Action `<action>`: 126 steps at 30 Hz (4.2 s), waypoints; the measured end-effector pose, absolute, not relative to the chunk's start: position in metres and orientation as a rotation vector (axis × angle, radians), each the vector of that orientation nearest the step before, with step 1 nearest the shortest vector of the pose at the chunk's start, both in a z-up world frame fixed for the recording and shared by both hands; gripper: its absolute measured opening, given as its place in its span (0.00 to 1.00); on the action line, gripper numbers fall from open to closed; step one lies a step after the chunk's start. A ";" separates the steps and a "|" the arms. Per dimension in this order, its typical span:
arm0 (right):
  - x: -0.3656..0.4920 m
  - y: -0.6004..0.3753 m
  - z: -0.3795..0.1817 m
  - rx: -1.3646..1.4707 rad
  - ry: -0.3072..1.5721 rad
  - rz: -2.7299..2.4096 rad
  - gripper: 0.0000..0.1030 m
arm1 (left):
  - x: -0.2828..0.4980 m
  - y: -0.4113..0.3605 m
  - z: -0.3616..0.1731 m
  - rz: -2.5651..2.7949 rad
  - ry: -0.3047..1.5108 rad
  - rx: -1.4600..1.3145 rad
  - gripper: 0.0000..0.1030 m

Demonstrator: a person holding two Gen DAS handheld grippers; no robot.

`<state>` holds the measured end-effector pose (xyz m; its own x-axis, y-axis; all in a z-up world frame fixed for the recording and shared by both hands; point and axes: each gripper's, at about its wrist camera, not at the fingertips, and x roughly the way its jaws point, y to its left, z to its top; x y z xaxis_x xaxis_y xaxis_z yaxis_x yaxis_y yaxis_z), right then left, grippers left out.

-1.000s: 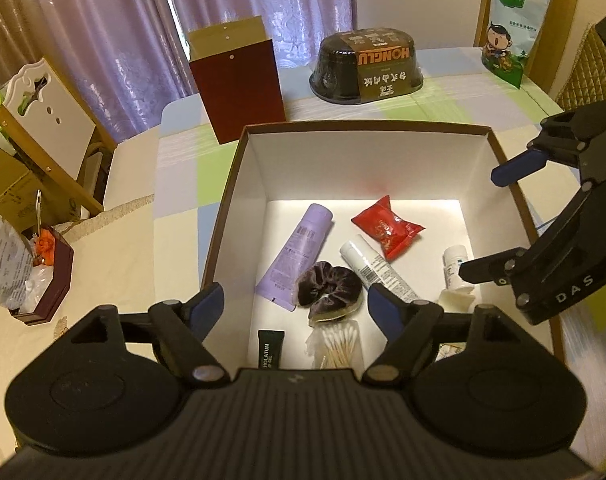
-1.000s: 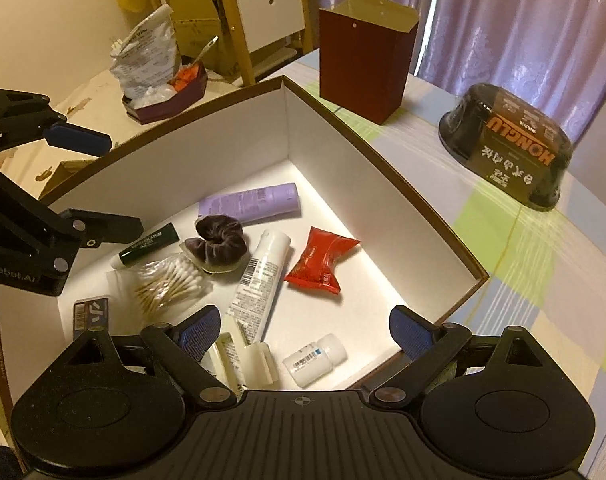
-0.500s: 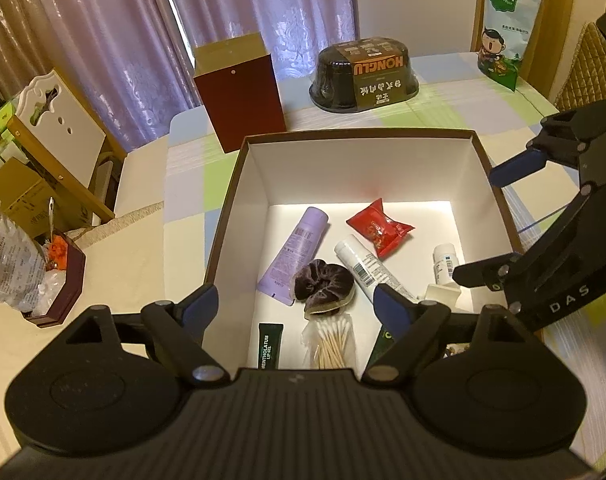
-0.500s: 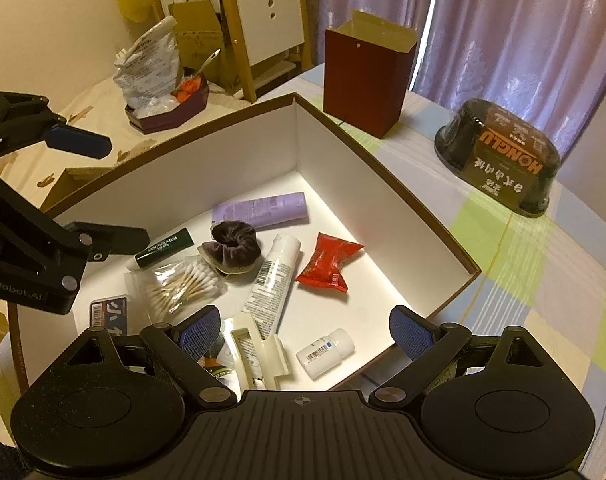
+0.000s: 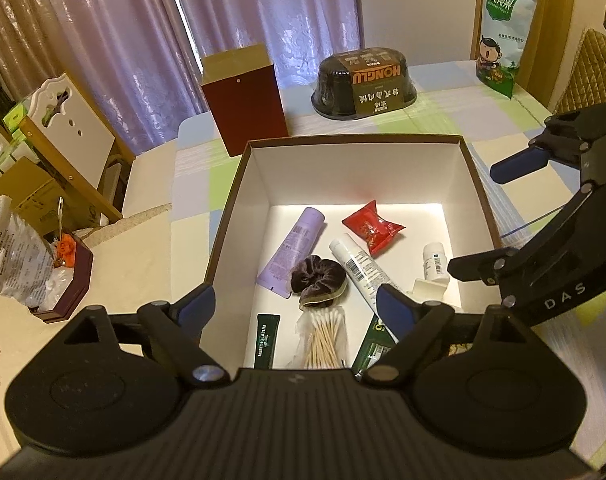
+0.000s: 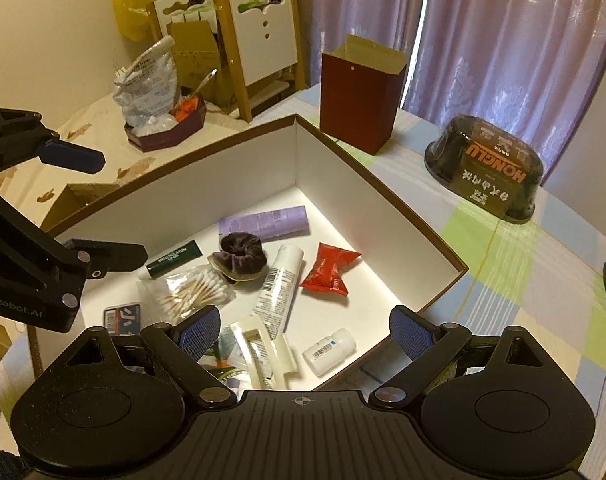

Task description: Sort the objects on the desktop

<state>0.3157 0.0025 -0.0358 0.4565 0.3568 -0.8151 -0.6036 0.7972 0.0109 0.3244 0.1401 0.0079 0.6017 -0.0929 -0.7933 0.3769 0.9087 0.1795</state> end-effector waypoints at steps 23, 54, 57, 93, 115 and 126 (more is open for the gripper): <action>0.274 -0.011 -0.013 -0.257 0.876 0.588 0.91 | 0.278 0.139 0.030 -0.221 0.847 0.306 0.87; 0.223 -0.031 0.006 -0.209 0.893 0.630 0.91 | 0.196 0.134 0.038 -0.060 0.864 0.161 0.90; 0.219 -0.032 0.004 -0.211 0.895 0.646 0.91 | 0.191 0.132 0.035 -0.041 0.874 0.151 0.92; 0.189 -0.074 -0.021 -0.205 0.929 0.738 0.91 | 0.139 0.092 0.024 0.108 0.908 0.114 0.93; 0.182 -0.100 -0.026 -0.260 0.922 0.820 0.91 | 0.123 0.058 0.011 0.187 0.932 0.068 0.93; 0.179 -0.102 -0.024 -0.280 0.909 0.873 0.91 | 0.111 0.053 0.015 0.239 0.931 0.054 0.93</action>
